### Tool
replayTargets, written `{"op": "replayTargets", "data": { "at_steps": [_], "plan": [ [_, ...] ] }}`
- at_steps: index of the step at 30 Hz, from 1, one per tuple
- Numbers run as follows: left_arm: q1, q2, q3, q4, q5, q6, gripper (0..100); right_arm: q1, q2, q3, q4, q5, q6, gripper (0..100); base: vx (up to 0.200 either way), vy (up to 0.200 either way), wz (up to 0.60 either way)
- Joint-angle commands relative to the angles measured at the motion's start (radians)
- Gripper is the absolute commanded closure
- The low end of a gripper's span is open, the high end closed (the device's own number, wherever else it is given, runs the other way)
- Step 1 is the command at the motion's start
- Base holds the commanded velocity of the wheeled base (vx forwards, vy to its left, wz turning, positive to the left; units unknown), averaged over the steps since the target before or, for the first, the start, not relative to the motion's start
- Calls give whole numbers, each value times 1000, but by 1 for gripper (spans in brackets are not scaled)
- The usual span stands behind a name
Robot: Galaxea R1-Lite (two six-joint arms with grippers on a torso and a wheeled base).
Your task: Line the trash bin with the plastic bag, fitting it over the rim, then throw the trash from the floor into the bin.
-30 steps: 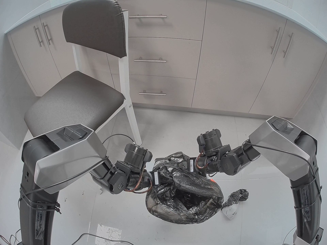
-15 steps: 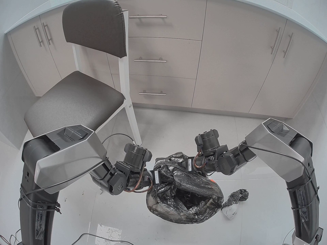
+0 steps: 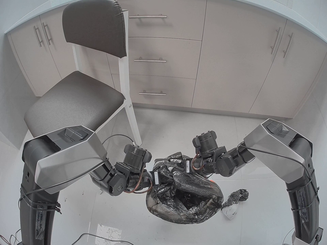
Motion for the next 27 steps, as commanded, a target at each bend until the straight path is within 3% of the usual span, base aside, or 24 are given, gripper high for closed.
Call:
{"op": "replayTargets", "data": {
  "at_steps": [1, 9, 18, 27],
  "plan": [
    [0, 1, 0, 0, 0, -1, 100, 11, -11, 16, 8, 7, -2, 100, 0, 0, 0],
    [0, 1, 0, 0, 0, -2, 100, 20, -16, 8, 137, 101, 1, 100, 0, 0, 0],
    [0, 1, 0, 0, -2, -4, 100, 2, 50, -76, 146, 103, -1, 100, 0, 0, 0],
    [0, -1, 2, 0, -2, -5, 100, -24, 104, -237, 366, 98, 1, 100, 0, 0, 0]
  ]
}}
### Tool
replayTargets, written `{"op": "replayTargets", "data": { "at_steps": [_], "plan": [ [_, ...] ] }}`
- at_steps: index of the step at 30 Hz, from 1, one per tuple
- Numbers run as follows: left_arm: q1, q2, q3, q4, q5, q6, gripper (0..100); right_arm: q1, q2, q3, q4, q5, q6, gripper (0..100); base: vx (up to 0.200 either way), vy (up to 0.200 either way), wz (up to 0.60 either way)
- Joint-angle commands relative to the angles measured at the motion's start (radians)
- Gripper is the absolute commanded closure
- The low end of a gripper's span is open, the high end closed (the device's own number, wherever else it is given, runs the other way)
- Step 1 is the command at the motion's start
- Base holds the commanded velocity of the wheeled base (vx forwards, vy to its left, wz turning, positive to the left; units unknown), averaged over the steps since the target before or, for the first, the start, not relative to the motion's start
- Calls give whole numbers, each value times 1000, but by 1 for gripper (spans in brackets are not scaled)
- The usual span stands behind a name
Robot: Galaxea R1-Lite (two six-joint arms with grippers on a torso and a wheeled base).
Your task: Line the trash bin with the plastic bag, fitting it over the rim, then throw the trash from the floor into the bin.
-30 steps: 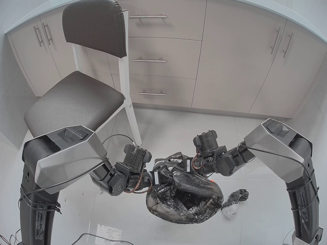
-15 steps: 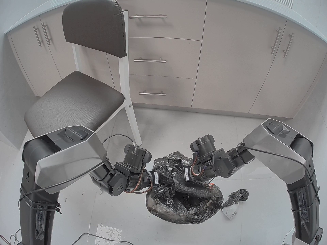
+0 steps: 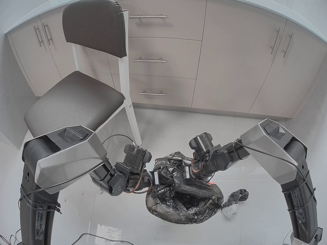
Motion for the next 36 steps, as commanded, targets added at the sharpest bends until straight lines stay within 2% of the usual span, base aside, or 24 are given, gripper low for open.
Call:
{"op": "replayTargets", "data": {
  "at_steps": [1, 15, 21, 22, 30, 36],
  "plan": [
    [0, -1, 1, -1, -1, -2, 100, -15, 45, -76, 47, -4, 1, 100, 0, 0, 0],
    [1, -2, 4, -1, -1, 0, 100, -23, 89, -145, 82, -8, -7, 100, 0, 0, 0],
    [1, -2, 6, -1, -1, 1, 100, -23, 68, -105, 75, -8, -14, 100, 0, 0, 0],
    [1, -2, 6, -2, -1, 1, 100, -23, 66, -104, 73, -8, -13, 0, 0, 0, 0],
    [1, -1, 29, -53, -1, 7, 100, -8, -26, -67, 76, 1, 13, 0, 0, 0, 0],
    [3, -1, 32, -63, -3, 3, 100, 14, -110, -51, 79, 3, 82, 0, 0, 0, 0]
  ]
}}
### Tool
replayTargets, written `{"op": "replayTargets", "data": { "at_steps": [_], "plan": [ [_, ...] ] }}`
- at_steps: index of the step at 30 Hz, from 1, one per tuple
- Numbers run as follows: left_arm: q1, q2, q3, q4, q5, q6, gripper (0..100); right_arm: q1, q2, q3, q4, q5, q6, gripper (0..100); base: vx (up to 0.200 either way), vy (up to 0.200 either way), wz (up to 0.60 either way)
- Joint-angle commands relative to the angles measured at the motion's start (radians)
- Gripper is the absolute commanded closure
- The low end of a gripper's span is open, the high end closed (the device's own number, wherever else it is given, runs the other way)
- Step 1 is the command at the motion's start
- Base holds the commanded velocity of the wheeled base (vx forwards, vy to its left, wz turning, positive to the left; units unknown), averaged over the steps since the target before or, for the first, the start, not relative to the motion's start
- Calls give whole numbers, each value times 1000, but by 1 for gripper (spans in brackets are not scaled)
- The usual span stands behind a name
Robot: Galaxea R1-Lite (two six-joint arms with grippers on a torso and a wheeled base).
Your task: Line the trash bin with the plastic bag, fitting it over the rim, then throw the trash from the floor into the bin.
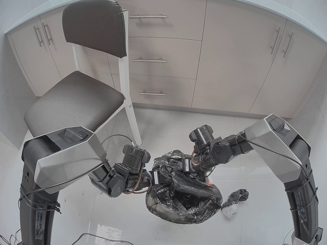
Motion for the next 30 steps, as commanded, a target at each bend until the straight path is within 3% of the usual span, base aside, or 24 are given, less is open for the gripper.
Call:
{"op": "replayTargets", "data": {
  "at_steps": [1, 10, 17, 30],
  "plan": [
    [1, 1, 5, -4, -1, -2, 100, 21, -109, 21, 2, 1, 44, 0, 0, 0, 0],
    [-1, 1, 5, -6, -1, -2, 100, 7, -87, -56, -9, -20, 38, 0, 0, 0, 0],
    [1, 1, 4, -6, -1, -2, 100, -34, 135, -318, 2, -209, -57, 0, 0, 0, 0],
    [1, 1, 4, -6, -1, -5, 100, -34, 235, -377, 82, -224, -72, 0, 0, 0, 0]
  ]
}}
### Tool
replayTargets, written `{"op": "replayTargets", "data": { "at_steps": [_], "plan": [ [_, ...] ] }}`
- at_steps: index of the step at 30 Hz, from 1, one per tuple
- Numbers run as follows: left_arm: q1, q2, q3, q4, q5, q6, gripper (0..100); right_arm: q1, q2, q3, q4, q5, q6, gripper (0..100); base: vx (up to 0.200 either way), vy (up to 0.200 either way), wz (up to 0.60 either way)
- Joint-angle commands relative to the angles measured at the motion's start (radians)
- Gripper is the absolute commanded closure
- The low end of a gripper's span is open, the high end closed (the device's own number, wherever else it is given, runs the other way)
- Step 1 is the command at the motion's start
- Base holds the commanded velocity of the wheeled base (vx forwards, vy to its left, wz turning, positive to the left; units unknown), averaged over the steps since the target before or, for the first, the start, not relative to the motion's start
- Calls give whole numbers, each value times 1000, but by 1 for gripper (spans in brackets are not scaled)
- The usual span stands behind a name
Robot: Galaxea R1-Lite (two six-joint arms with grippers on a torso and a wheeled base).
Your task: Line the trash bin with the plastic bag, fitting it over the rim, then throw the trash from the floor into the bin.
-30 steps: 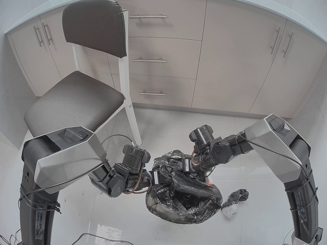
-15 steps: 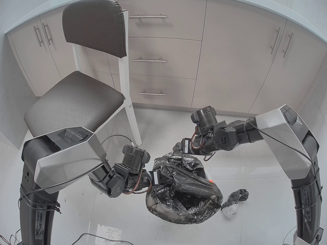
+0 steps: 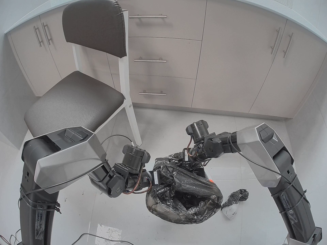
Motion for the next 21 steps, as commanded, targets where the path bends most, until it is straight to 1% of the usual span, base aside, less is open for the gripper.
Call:
{"op": "replayTargets", "data": {
  "at_steps": [1, 6, 13, 21],
  "plan": [
    [0, 1, 0, 0, 0, -1, 100, 0, 30, -7, 2, -3, 0, 0, 0, 0, 0],
    [0, 1, 0, 0, 0, -1, 100, 2, -40, -4, -1, -2, -3, 0, 0, 0, 0],
    [0, 1, 0, 0, 0, -1, 100, 20, -128, 109, -6, -2, -2, 0, 0, 0, 0],
    [0, 1, 0, -2, 0, -2, 100, 51, -105, 195, -16, 3, 11, 0, 0, 0, 0]
  ]
}}
